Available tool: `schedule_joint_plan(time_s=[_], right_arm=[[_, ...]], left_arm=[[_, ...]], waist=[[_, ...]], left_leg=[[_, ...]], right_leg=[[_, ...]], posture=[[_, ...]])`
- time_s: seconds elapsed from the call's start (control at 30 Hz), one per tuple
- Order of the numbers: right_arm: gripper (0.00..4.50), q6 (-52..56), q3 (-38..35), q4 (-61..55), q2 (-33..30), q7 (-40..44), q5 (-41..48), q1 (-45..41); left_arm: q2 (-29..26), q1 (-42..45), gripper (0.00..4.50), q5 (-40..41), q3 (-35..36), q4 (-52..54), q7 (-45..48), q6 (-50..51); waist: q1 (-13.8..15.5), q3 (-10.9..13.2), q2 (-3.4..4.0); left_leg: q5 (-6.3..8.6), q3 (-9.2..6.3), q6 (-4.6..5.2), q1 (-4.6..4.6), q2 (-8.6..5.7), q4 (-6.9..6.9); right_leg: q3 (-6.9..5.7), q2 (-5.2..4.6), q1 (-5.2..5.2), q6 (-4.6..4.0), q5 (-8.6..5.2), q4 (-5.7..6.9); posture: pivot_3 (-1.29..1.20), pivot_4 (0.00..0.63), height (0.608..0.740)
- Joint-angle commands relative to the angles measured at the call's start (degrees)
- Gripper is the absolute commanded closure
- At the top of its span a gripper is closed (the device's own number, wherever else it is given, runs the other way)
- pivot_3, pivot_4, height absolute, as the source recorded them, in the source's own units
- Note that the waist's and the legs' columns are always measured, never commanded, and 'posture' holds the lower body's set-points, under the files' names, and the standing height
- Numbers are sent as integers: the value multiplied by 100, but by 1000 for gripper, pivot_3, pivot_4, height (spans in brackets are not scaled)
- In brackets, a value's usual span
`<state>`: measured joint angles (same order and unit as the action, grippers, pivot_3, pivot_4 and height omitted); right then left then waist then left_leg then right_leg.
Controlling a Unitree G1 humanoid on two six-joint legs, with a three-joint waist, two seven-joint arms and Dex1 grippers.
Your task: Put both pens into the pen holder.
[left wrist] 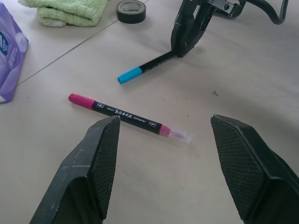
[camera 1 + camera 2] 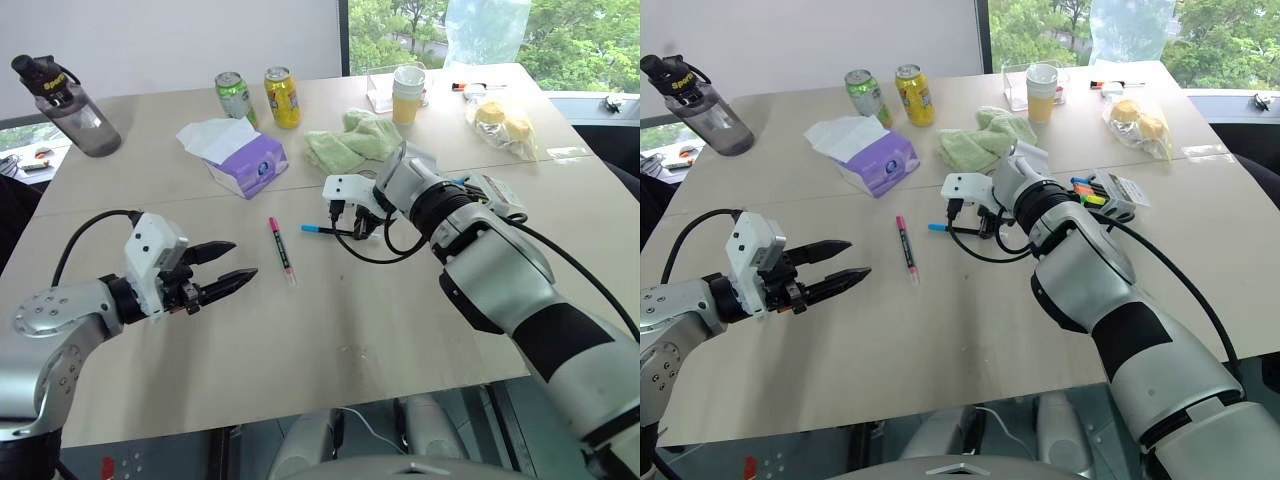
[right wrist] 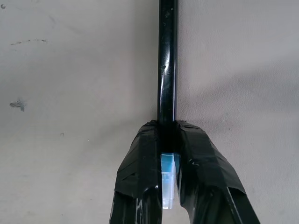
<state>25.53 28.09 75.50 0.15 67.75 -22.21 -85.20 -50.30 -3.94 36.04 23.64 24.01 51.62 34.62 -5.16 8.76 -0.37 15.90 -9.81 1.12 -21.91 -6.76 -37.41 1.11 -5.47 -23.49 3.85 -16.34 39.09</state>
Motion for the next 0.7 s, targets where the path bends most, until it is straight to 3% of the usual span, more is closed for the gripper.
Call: schedule_joint_plan(time_s=[0.03, 0.27, 0.5, 0.6, 0.7], right_arm=[[4458, -82, -321, -111, -200, -30, 173, -319], [4458, 359, -1031, -1153, -791, 135, 749, -478], [4458, 2996, -2076, -5311, -1490, -346, 1678, 1327], [4458, 4878, -2995, -7026, -1214, -986, 2131, 2154], [4458, 6309, -4350, -8056, -266, -1905, 2171, 2356]], left_arm=[[29, 184, 1310, 73, 80, -13, -22, -87], [118, 667, 1310, 177, -55, -274, 38, -65], [378, 1026, 1310, 404, -99, -342, -85, -49], [493, 1081, 1310, 320, -241, -326, -167, -109], [563, 1156, 1310, 357, -260, -309, -219, -109]], waist=[[6, 2, 3], [-40, 5, 6], [9, 0, -1], [9, 0, -1], [-23, 0, 0]], left_leg=[[0, 0, 0, -3, 0, 0], [0, -2, -1, -22, 1, 3], [0, -10, 0, -41, 1, -8], [0, -14, 0, -62, 1, -23], [0, -9, 0, -78, 1, -36]], right_leg=[[0, 0, -3, 0, 0, 0], [-1, 0, -21, 0, 0, -4], [-12, -4, -23, 1, 1, -11], [-16, -5, -36, 1, 1, -5], [-10, -5, -58, 1, 2, 15]], posture=[[0, 150, 740], [0, 150, 740], [0, 150, 740], [0, 150, 740], [0, 150, 740]])
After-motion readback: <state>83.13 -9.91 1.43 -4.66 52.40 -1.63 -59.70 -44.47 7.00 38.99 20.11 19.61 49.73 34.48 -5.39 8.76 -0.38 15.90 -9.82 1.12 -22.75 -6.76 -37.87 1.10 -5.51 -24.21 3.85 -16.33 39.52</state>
